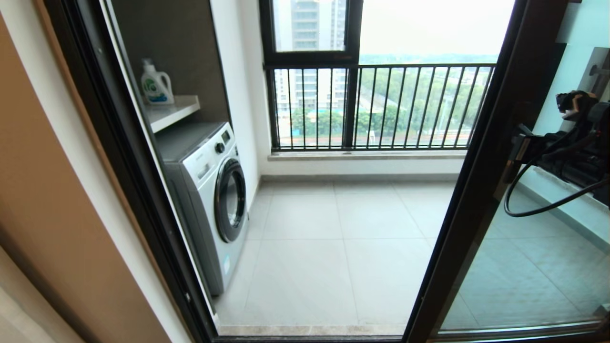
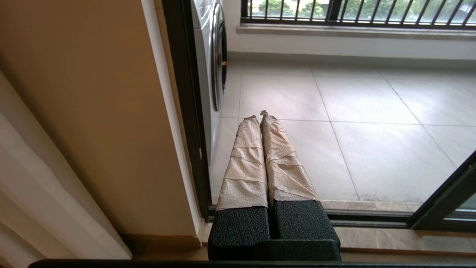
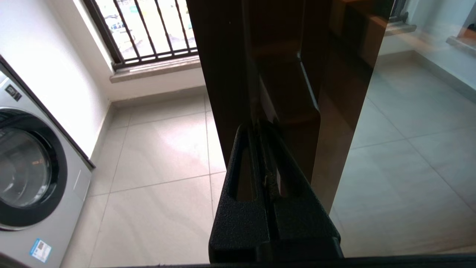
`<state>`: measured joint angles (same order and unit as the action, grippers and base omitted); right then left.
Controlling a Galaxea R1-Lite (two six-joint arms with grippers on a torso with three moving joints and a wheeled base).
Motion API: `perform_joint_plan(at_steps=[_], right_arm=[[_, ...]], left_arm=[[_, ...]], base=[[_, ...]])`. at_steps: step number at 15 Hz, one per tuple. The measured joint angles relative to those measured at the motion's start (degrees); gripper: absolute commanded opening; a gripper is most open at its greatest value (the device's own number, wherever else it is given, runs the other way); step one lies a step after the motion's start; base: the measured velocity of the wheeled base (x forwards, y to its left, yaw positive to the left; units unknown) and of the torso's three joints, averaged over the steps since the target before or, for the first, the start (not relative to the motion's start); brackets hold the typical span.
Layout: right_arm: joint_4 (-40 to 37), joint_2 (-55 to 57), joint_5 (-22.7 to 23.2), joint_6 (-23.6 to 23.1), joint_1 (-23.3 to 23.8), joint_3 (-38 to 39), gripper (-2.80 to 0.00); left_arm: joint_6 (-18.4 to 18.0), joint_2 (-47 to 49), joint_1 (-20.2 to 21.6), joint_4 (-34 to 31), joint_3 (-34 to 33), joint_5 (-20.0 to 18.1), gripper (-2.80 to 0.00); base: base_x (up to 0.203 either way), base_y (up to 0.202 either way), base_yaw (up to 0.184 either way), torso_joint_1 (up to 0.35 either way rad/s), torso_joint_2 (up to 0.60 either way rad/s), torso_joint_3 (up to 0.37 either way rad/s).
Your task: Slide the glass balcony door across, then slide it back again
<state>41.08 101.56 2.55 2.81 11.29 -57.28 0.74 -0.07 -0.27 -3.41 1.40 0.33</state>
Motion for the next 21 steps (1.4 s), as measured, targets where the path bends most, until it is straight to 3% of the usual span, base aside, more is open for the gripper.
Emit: perform_joint_plan(at_steps=[7,13,17,21], right_arm=[[0.06,-7.57,0.89,0.08,-4.78,4.66,-2.80],[-1.31,-24.87,0.47,-0.76,-5.48,21.38,-2.80],[-10.68,-46.82,0.47,-7.59,-5.45,29.59,-2.80],[-29.07,-72.02,-0.57,-13.42,-5.49,31.46,-2.80]], left_arm=[[0.00,0.00,0.00,0.00,0.00,-0.02,-2.80],[-0.01,0.00,0.00,0.00,0.00,-0.02,-2.80],[0.00,0.00,0.00,0.00,0.00,0.00,-2.80],[0.00,0.00,0.00,0.00,0.00,-0.02,-2.80]], base=[[0.000,0.000,0.000,0.000,0.00,0.000],[0.000,0.000,0.000,0.000,0.00,0.000],[0.000,0.000,0.000,0.000,0.00,0.000],[0.000,0.000,0.000,0.000,0.00,0.000]])
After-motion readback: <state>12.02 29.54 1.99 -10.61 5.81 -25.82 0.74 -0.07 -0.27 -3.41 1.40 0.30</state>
